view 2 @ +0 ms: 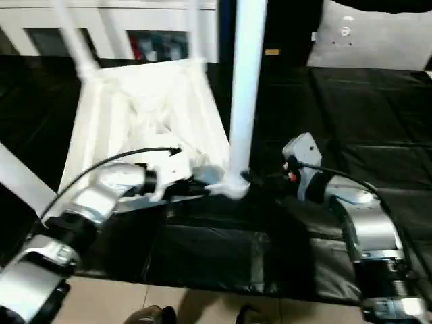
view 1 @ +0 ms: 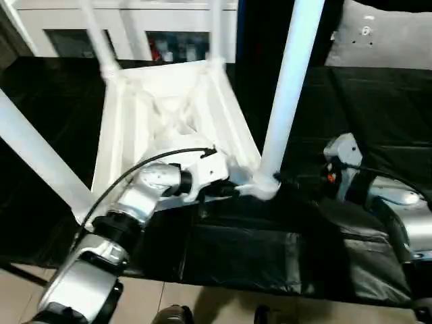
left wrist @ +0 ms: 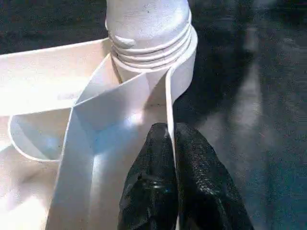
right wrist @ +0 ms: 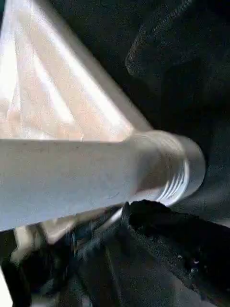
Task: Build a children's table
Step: Rotate leg to tighten
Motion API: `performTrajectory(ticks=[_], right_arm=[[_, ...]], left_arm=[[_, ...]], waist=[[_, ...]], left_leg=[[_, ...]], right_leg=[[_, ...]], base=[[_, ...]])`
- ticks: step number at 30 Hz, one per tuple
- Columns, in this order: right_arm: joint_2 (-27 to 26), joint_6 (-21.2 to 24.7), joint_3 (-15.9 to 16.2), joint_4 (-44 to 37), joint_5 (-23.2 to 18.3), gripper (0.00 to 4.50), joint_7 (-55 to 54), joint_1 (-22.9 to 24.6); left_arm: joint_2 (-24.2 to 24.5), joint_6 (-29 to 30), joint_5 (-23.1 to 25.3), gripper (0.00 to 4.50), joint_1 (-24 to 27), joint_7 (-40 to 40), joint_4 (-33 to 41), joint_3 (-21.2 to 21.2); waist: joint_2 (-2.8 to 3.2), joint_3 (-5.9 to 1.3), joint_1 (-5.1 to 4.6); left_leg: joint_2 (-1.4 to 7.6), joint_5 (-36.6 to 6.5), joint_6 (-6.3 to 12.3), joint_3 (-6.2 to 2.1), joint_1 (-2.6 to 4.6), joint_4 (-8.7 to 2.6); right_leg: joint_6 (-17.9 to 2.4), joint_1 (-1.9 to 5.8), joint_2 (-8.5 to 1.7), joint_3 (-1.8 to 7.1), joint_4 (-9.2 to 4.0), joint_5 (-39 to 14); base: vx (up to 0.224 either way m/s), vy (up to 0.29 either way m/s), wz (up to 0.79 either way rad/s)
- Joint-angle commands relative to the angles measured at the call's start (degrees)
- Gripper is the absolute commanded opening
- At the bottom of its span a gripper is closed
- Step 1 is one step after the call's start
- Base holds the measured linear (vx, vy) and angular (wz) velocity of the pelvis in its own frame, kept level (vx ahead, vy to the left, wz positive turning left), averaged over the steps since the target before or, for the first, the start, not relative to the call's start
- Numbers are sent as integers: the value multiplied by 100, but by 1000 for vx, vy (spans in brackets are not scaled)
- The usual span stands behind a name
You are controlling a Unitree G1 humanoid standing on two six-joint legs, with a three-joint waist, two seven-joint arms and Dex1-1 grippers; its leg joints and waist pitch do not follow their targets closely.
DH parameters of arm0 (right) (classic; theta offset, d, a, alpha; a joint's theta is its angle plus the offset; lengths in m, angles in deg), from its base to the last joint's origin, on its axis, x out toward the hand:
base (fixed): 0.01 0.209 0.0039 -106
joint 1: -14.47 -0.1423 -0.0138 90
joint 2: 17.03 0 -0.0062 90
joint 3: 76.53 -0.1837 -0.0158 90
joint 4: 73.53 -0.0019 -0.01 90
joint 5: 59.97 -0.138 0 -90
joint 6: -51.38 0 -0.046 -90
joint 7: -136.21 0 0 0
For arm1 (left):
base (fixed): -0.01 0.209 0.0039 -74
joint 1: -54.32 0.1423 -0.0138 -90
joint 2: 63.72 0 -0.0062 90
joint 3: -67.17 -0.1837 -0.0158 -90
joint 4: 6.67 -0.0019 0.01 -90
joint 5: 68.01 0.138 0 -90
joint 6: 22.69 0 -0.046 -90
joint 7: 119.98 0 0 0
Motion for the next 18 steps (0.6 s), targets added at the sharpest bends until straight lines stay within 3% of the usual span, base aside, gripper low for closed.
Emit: performTrajectory(ticks=[1,9,11,18], right_arm=[[76,71,28,-197,-192,418,283,32],[279,163,308,-156,-444,366,1233,1],[290,172,348,-149,-448,332,1304,0],[196,222,529,-13,-461,292,1474,-31]], left_arm=[[24,-144,-4,0,14,-320,188,-177],[149,-330,-288,0,109,-1117,405,-261],[149,-339,-292,0,120,-1146,426,-265],[114,-385,-278,0,127,-1213,410,-288]], waist=[[-94,-419,8],[-127,-420,49],[-125,-425,59],[-132,-429,94]], left_leg=[[326,-1282,662,-106,102,-357],[333,-1347,554,-114,103,-364],[338,-1328,555,-114,102,-362],[335,-1325,517,-117,102,-361]], right_leg=[[-1271,336,-341,219,-325,-1887],[-1207,329,-359,230,-330,-2150],[-1202,324,-357,234,-326,-2151],[-1157,319,-361,238,-329,-2227]], base=[[0,0,0],[0,0,0],[0,0,0],[0,0,0]])
